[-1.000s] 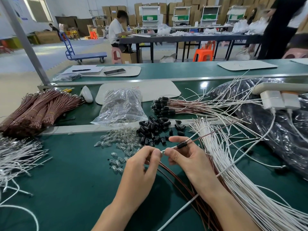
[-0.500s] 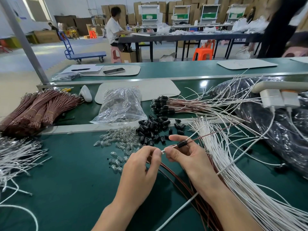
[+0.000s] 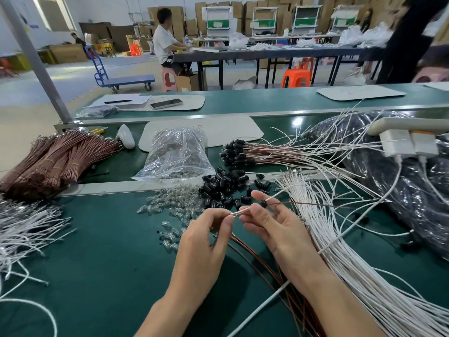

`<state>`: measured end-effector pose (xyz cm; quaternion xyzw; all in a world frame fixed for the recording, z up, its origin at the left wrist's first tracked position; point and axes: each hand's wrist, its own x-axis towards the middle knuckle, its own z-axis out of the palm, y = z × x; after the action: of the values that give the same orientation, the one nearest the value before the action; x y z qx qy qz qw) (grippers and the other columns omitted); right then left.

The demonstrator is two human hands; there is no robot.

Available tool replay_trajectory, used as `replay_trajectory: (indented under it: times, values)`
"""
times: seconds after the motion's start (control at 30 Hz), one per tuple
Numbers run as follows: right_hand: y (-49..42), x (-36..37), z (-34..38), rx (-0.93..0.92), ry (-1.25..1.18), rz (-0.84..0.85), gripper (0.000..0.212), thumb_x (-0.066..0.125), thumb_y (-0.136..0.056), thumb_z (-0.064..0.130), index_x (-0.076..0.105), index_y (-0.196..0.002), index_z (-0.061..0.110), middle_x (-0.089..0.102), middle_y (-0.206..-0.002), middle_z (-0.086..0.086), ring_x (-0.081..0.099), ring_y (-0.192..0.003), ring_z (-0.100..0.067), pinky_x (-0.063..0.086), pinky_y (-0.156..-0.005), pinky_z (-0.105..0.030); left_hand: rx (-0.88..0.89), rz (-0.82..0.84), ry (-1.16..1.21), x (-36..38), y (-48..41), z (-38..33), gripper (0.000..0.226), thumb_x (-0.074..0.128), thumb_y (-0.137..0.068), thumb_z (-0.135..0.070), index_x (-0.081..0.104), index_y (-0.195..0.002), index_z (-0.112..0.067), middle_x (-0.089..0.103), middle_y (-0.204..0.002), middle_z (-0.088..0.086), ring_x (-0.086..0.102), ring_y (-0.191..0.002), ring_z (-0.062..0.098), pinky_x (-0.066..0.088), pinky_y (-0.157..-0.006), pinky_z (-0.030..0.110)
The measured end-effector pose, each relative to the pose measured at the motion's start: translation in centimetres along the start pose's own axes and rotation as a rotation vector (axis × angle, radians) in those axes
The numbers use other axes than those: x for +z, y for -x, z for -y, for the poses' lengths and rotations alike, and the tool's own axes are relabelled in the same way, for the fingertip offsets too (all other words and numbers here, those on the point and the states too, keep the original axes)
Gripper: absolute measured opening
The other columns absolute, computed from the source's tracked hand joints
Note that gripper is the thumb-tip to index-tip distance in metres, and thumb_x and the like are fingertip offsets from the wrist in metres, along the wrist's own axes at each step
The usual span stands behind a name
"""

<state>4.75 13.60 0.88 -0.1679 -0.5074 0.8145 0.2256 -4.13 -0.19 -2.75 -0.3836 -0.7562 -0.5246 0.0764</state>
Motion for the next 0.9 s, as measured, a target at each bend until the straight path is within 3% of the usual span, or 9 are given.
replay_trajectory:
  times: [0.2,0.5,0.9]
  values:
    - [-0.42,-0.56,0.27,0.058,-0.175,-0.03,0.021,0.067,-0.083,0.016,0.08,-0.099,0.01,0.076,-0.097,-0.015,0.075,-0.086,-0.02,0.059,-0.07,-0.021,0.002,-0.014,0.005,0.0,-0.13,-0.1,0.01,0.05,-0.101,-0.051,0.058,-0.1,-0.046,0.066,-0.093,-0.019,0.065,-0.091,0.01,0.048,-0.077,0.019]
    - [-0.08,-0.23,0.24,0.161,-0.176,0.159,0.025,0.067,-0.083,0.009,0.078,-0.105,0.009,0.073,-0.115,-0.019,0.072,-0.097,-0.023,0.06,-0.078,-0.027,-0.006,0.058,0.087,-0.15,-0.18,-0.7,0.01,0.052,-0.101,-0.045,0.061,-0.1,-0.042,0.068,-0.091,-0.019,0.067,-0.088,0.008,0.047,-0.072,0.013]
    - [-0.04,0.12,-0.46,0.115,-0.135,0.141,0.025,0.064,-0.085,0.012,0.076,-0.107,0.012,0.074,-0.101,-0.016,0.072,-0.084,-0.017,0.059,-0.075,-0.024,-0.037,0.075,0.118,-0.1,-0.17,-0.74,0.009,0.053,-0.1,-0.046,0.061,-0.098,-0.043,0.068,-0.089,-0.019,0.065,-0.084,0.008,0.043,-0.065,0.01]
